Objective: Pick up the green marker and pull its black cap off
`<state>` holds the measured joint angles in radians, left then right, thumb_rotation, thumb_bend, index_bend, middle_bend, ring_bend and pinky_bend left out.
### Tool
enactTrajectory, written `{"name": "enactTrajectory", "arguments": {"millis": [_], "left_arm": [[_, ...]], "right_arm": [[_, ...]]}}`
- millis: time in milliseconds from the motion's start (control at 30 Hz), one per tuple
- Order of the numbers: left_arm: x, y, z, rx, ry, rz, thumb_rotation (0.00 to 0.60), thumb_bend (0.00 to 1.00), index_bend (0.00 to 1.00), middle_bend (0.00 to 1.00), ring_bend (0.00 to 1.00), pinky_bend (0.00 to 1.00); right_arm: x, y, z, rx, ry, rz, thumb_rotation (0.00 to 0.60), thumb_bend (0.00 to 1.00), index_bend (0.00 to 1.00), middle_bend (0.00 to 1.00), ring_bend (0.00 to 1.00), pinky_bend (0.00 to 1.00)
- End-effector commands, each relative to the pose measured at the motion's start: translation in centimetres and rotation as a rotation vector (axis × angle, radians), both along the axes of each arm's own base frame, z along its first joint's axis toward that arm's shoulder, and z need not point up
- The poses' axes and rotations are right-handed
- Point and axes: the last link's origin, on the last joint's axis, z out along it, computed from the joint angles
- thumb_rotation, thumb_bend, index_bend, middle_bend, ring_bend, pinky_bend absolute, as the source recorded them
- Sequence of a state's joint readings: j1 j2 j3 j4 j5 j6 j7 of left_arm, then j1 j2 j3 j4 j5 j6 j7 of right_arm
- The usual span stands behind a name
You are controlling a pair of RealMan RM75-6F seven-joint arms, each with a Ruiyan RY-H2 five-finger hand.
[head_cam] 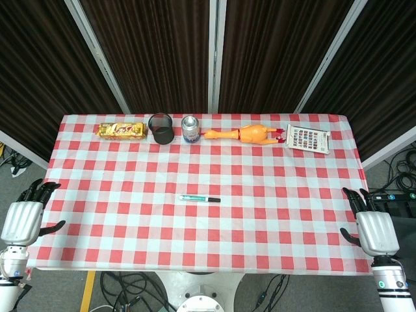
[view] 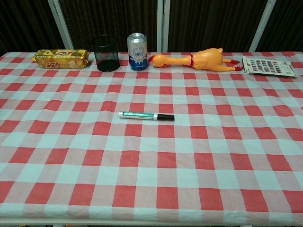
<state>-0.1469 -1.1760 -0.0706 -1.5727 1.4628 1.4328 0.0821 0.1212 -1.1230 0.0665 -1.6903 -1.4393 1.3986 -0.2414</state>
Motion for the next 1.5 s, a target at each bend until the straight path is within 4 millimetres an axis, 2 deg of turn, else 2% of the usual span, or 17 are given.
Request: {"name": "enactTrajectory", "arguments": {"millis": [33, 267, 533, 700, 800, 1000, 1167, 1300, 1433, 1500], "left_arm": [[0.7, 0.7, 0.2, 0.002, 0.002, -0.019, 0.600, 0.05, 0.18, 0.19, 0.10, 0.27], [1.7, 1.0, -0.4, -0.021, -0.008, -0.036, 0.600, 0.05, 0.18, 0.19, 0.10, 0.29], [2.0, 1.3, -1.1, -0.029, -0.005, -0.033, 0.600, 0.05, 0.19, 0.21, 0.13, 0.33], [3.6, 2.1, -1.8, -0.065, -0.014, -0.061, 0.600, 0.05, 0.19, 0.22, 0.13, 0.34], [5.4, 2.9, -2.9, -0.109, -0.065, -0.084, 0.600, 0.05, 0.19, 0.22, 0.13, 0.35], [10.1, 5.1, -6.6, -0.222, -0.126, -0.147, 0.600, 0.07, 0.25, 0.29, 0.24, 0.49], [13.3, 7.7, -11.8, -0.279, -0.146, -0.169, 0.600, 0.12, 0.29, 0.35, 0.31, 0.56], [15.4, 9.3, -15.1, -0.317, -0.163, -0.172, 0.600, 0.12, 0.30, 0.36, 0.37, 0.63], [17.4, 10.6, -17.2, -0.340, -0.156, -0.185, 0.600, 0.13, 0.30, 0.37, 0.65, 0.86], [18.4, 11.3, -18.1, -0.333, -0.135, -0.206, 0.600, 0.13, 0.32, 0.38, 0.69, 0.89]], "right_arm": [[0.4, -0.3, 0.0, -0.009, -0.003, 0.009, 0.600, 0.09, 0.09, 0.15, 0.06, 0.36], [1.3, -0.6, -0.3, 0.011, -0.007, 0.049, 0.600, 0.09, 0.10, 0.16, 0.06, 0.36], [1.9, -1.2, 0.7, -0.027, -0.025, 0.080, 0.600, 0.09, 0.13, 0.19, 0.08, 0.36], [1.9, -1.2, 0.7, -0.043, -0.029, 0.077, 0.600, 0.09, 0.15, 0.22, 0.11, 0.36], [2.0, -1.4, 0.5, -0.030, -0.018, 0.070, 0.600, 0.09, 0.15, 0.22, 0.11, 0.36], [2.3, -1.9, -0.2, -0.008, -0.012, 0.065, 0.600, 0.09, 0.15, 0.22, 0.11, 0.36], [2.2, -2.2, -0.8, 0.013, -0.014, 0.060, 0.600, 0.09, 0.16, 0.22, 0.11, 0.36], [2.0, -2.6, -1.0, 0.028, 0.005, 0.050, 0.600, 0.09, 0.16, 0.21, 0.11, 0.36], [2.1, -3.4, -0.7, 0.026, 0.016, 0.046, 0.600, 0.09, 0.16, 0.20, 0.11, 0.36], [2.3, -4.0, -0.5, 0.018, 0.026, 0.048, 0.600, 0.09, 0.16, 0.20, 0.11, 0.36]]}}
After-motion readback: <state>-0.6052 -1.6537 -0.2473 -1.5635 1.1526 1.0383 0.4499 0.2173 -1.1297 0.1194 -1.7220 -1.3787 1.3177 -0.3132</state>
